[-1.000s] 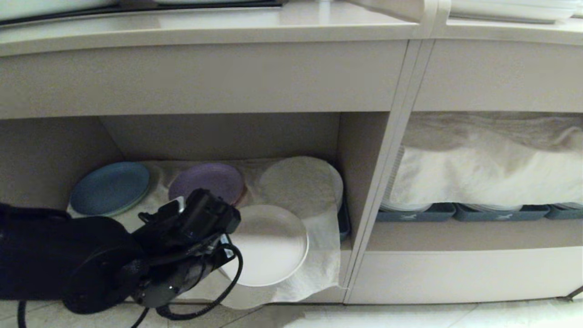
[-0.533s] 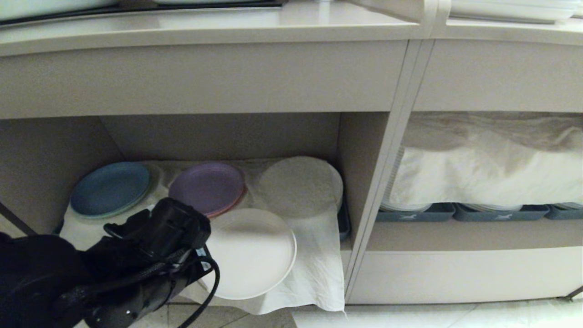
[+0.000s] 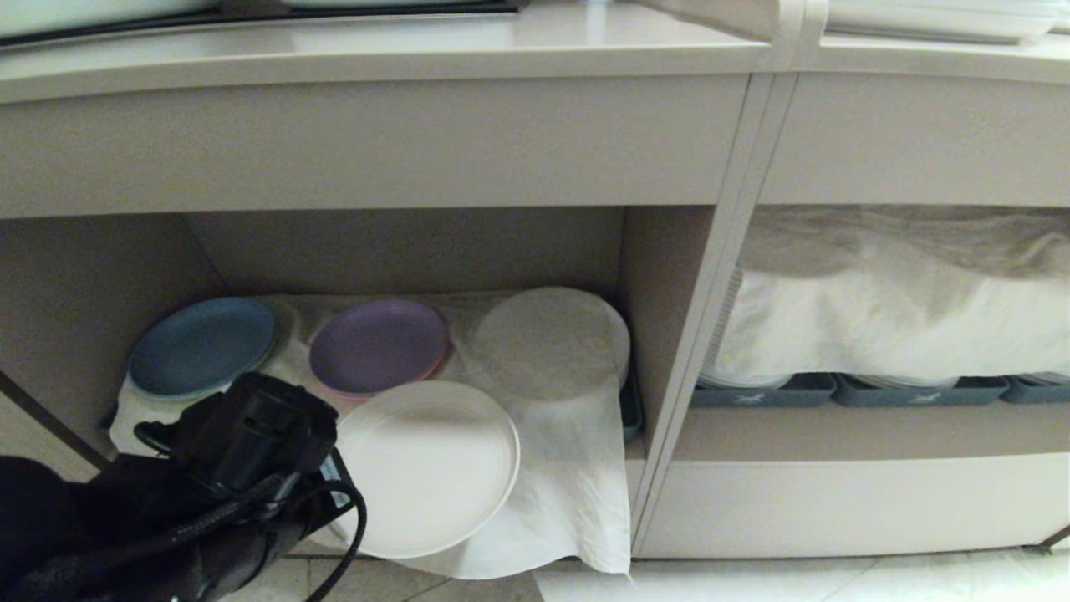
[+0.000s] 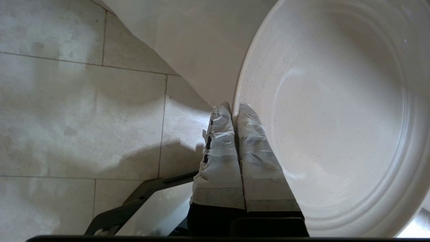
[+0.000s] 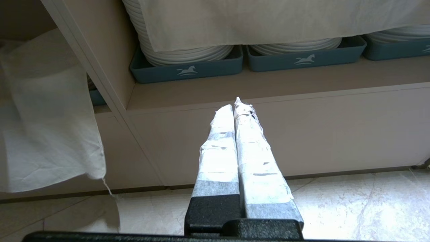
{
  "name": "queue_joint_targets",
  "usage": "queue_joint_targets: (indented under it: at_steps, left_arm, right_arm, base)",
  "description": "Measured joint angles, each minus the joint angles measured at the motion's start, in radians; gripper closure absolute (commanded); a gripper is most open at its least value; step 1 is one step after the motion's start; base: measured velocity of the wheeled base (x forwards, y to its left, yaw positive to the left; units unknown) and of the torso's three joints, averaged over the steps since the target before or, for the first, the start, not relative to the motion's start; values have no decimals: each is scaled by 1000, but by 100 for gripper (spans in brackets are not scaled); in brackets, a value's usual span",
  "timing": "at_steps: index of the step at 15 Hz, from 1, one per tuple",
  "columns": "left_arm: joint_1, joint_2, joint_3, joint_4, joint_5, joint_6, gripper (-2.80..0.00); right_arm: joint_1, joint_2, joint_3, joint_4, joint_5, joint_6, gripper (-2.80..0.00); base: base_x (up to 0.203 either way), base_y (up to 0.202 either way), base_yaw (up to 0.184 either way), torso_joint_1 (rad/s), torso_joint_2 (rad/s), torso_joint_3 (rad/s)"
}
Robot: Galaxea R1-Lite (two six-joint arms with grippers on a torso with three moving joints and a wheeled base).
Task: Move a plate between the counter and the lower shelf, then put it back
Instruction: Put the plate
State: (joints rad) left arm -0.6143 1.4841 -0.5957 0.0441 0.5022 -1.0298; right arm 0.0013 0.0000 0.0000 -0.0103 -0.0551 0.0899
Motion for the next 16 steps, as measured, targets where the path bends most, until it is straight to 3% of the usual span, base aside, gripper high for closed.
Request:
queue_joint_targets:
  at_steps: [7, 11, 16]
  left_arm:
    - [33, -69, 42, 1, 19, 24, 0]
    - [159, -117, 57, -6, -60, 185, 0]
    - [225, -176, 147, -73, -121, 278, 0]
  right_arm:
    - [0, 0, 0, 0, 0, 0, 0]
    - [0, 0, 0, 0, 0, 0, 0]
    - [0, 0, 0, 0, 0, 0, 0]
  base:
    - [0, 0, 0, 0, 0, 0]
    - [0, 0, 0, 0, 0, 0]
    - [0, 0, 0, 0, 0, 0]
